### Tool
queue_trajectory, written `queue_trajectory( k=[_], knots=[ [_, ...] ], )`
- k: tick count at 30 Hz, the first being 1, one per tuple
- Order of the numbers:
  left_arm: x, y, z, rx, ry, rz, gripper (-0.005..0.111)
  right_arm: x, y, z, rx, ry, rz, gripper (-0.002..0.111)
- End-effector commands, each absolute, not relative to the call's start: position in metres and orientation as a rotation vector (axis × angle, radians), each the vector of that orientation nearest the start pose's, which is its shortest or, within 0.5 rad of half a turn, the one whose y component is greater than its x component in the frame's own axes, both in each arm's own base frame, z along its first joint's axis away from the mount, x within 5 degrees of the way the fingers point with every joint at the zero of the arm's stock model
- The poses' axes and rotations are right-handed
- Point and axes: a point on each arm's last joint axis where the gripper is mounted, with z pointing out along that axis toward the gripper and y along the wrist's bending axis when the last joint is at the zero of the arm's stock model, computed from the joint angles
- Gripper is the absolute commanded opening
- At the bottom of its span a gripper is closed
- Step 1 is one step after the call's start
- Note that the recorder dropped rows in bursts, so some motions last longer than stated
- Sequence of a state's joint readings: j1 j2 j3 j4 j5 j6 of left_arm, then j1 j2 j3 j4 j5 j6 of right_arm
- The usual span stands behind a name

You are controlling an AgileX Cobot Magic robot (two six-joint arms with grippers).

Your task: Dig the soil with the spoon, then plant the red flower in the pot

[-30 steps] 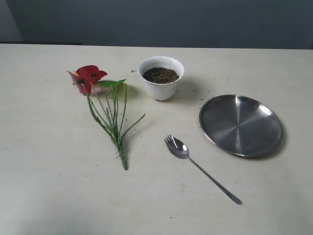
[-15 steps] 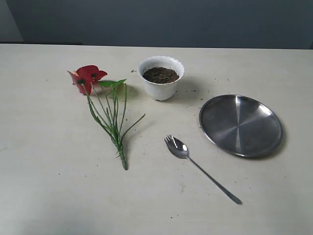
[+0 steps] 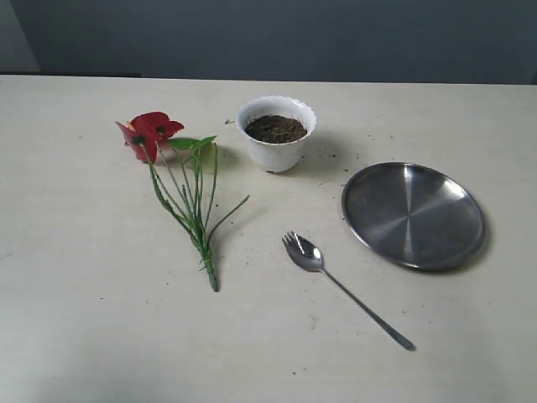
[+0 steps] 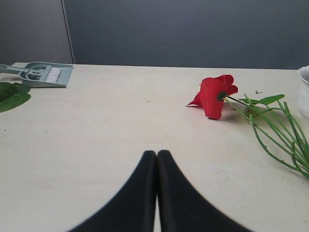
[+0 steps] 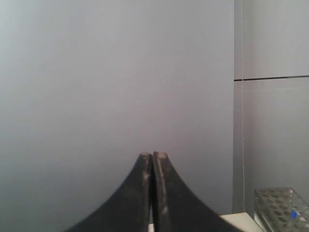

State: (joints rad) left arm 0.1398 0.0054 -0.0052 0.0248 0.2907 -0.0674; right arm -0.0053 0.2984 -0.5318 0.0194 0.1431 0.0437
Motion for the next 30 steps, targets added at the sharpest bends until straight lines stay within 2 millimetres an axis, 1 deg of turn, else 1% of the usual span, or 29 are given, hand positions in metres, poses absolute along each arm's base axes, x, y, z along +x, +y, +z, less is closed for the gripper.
queue_trajectory(
  k=[1,2,3,4,5,6,7,8,9,11,12,14,17,21,26,30],
  knots=[
    [0.054,0.008,0.187,-0.167,1.761,0.073,0.000,0.080,0.002,0.384,-0.022,1.453,0.012,-0.001],
    [0.054,0.008,0.187,-0.167,1.761,0.073,0.000,0.084,0.003,0.386,-0.044,1.467,0.005,-0.001],
    [0.054,0.008,0.187,-0.167,1.761,0.073,0.000,0.095,0.008,0.391,-0.108,1.536,0.021,-0.001],
    [0.054,0.008,0.187,-0.167,1.761,0.073,0.000,0.099,0.011,0.391,-0.137,1.575,0.058,-0.001],
    [0.054,0.008,0.187,-0.167,1.761,0.073,0.000,0.110,0.019,0.395,-0.234,1.641,0.114,-0.001],
    [0.054,0.008,0.187,-0.167,1.761,0.073,0.000,0.114,0.022,0.397,-0.271,1.656,0.136,-0.001],
    [0.054,0.008,0.187,-0.167,1.761,0.073,0.000,0.126,0.028,0.400,-0.325,1.684,0.188,-0.001],
    [0.054,0.008,0.187,-0.167,1.761,0.073,0.000,0.137,0.029,0.401,-0.324,1.705,0.215,-0.001],
    [0.054,0.008,0.187,-0.167,1.761,0.073,0.000,0.141,0.029,0.402,-0.325,1.715,0.221,-0.001],
    [0.054,0.008,0.187,-0.167,1.761,0.073,0.000,0.158,0.031,0.397,-0.363,1.784,0.239,-0.001],
    [0.054,0.008,0.187,-0.167,1.761,0.073,0.000,0.166,0.034,0.392,-0.418,1.835,0.260,-0.001],
    [0.054,0.008,0.187,-0.167,1.761,0.073,0.000,0.177,0.039,0.383,-0.438,1.878,0.344,-0.001],
    [0.054,0.008,0.187,-0.167,1.761,0.073,0.000,0.183,0.049,0.378,-0.515,1.881,0.391,-0.001],
    [0.054,0.008,0.187,-0.167,1.761,0.073,0.000,0.184,0.061,0.374,-0.618,1.873,0.384,-0.001],
    [0.054,0.008,0.187,-0.167,1.761,0.073,0.000,0.184,0.070,0.376,-0.660,1.832,0.354,-0.001],
    [0.054,0.008,0.187,-0.167,1.761,0.073,0.000,0.182,0.079,0.374,-0.719,1.828,0.384,-0.001]
  ],
)
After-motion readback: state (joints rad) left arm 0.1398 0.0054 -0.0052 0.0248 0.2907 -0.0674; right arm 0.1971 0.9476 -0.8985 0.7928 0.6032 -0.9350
